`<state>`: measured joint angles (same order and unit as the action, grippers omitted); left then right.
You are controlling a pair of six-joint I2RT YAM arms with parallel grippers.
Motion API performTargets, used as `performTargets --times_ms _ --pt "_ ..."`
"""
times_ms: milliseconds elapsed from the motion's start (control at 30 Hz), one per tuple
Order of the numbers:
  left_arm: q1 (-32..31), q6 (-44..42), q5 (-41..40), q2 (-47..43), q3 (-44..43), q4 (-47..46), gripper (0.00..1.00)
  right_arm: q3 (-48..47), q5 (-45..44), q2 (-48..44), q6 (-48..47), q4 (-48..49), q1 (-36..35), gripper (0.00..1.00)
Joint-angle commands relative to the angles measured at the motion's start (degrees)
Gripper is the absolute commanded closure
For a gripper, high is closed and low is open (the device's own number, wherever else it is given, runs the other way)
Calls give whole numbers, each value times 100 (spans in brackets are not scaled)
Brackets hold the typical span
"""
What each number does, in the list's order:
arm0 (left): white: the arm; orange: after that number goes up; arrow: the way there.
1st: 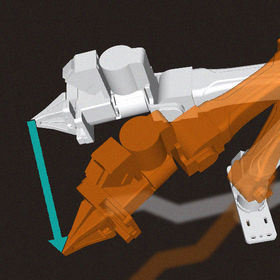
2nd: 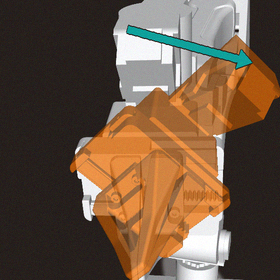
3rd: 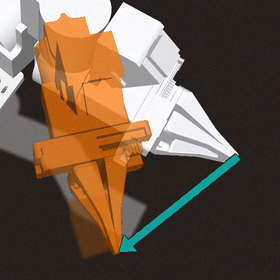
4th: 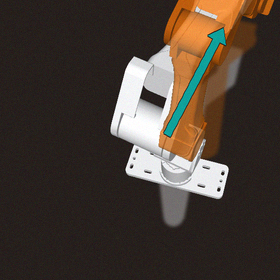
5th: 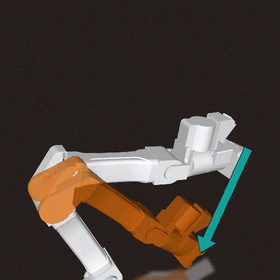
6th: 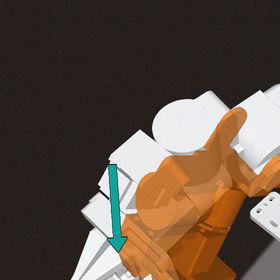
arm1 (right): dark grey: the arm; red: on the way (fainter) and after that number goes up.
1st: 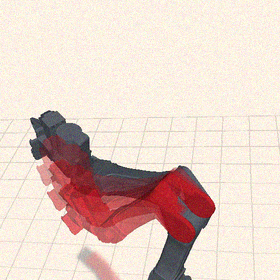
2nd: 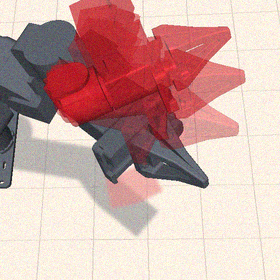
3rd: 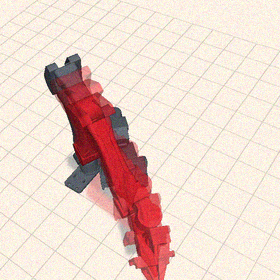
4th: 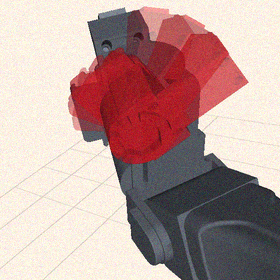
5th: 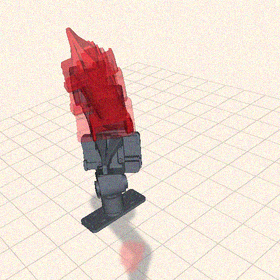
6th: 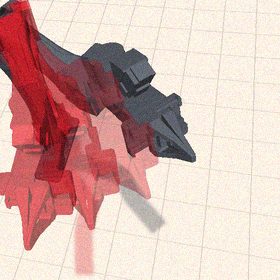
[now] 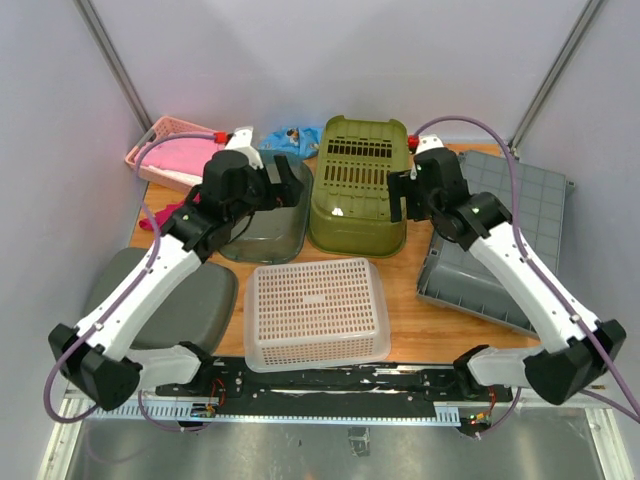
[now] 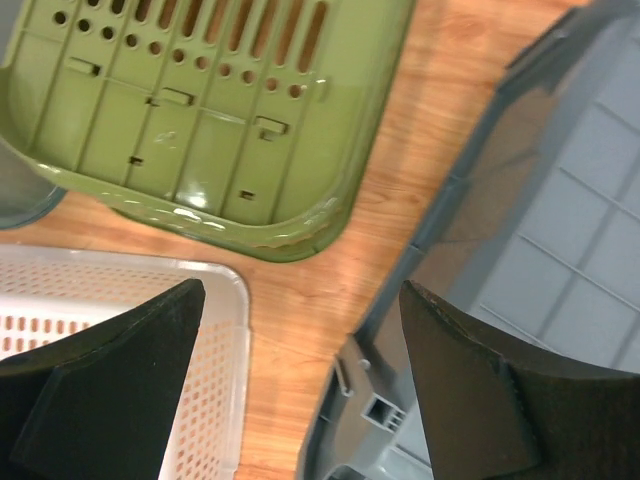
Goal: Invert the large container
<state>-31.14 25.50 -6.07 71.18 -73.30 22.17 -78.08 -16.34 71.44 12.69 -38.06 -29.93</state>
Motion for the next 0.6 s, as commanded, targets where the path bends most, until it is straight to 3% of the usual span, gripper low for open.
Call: performTargets --times_ms 0,400,567 --pt "30 -95 -1540 -529 345 504 1 -530 619 423 288 -335 67 19" --pt "36 19 -1965 -1583 1539 -296 1 -650 -620 727 705 -668 69 18" --pt "29 96 -2039 -1705 1644 -505 1 -344 -556 458 473 -281 68 18"
